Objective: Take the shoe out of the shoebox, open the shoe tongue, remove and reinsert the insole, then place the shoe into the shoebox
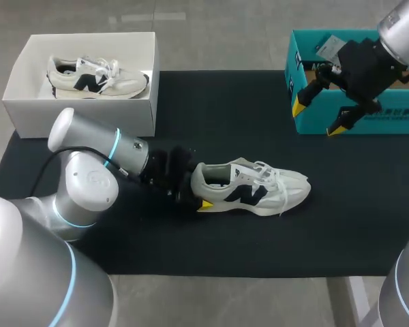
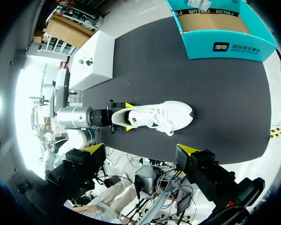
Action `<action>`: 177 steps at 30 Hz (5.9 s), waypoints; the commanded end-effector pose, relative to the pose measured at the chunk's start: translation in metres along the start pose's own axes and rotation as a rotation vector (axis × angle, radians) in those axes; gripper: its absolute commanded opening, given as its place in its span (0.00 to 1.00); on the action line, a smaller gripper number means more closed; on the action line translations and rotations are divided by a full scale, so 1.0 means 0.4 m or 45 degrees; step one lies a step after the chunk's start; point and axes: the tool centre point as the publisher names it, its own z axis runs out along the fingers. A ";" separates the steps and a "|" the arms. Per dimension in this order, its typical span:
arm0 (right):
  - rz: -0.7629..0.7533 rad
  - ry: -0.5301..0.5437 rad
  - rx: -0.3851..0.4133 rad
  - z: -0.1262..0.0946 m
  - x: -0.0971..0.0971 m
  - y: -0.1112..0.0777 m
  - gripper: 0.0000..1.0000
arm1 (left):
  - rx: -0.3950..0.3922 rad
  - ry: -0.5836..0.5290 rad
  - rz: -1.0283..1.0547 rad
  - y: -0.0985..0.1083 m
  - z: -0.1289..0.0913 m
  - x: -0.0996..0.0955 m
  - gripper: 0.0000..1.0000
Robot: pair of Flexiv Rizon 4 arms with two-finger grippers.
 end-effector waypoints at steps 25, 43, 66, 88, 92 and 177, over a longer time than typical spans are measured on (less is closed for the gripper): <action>-0.042 -0.012 -0.024 0.044 0.035 0.012 1.00 | -0.002 -0.001 0.001 0.004 0.000 0.000 0.00; 0.003 -0.208 0.055 0.177 0.078 -0.009 1.00 | -0.002 -0.001 0.001 0.004 0.000 0.000 0.00; 0.075 -0.347 -0.256 0.299 0.061 0.007 1.00 | -0.002 -0.001 0.001 0.004 0.000 0.000 0.00; -0.048 -0.694 -0.128 0.496 0.068 0.022 1.00 | -0.002 -0.001 0.001 0.004 0.000 0.000 0.00; -0.065 -0.747 -0.106 0.526 0.062 0.030 1.00 | -0.002 -0.001 0.001 0.004 0.000 0.000 0.00; 0.434 -0.473 -0.110 0.348 -0.259 -0.049 0.00 | -0.002 -0.001 0.001 0.004 0.000 0.000 0.00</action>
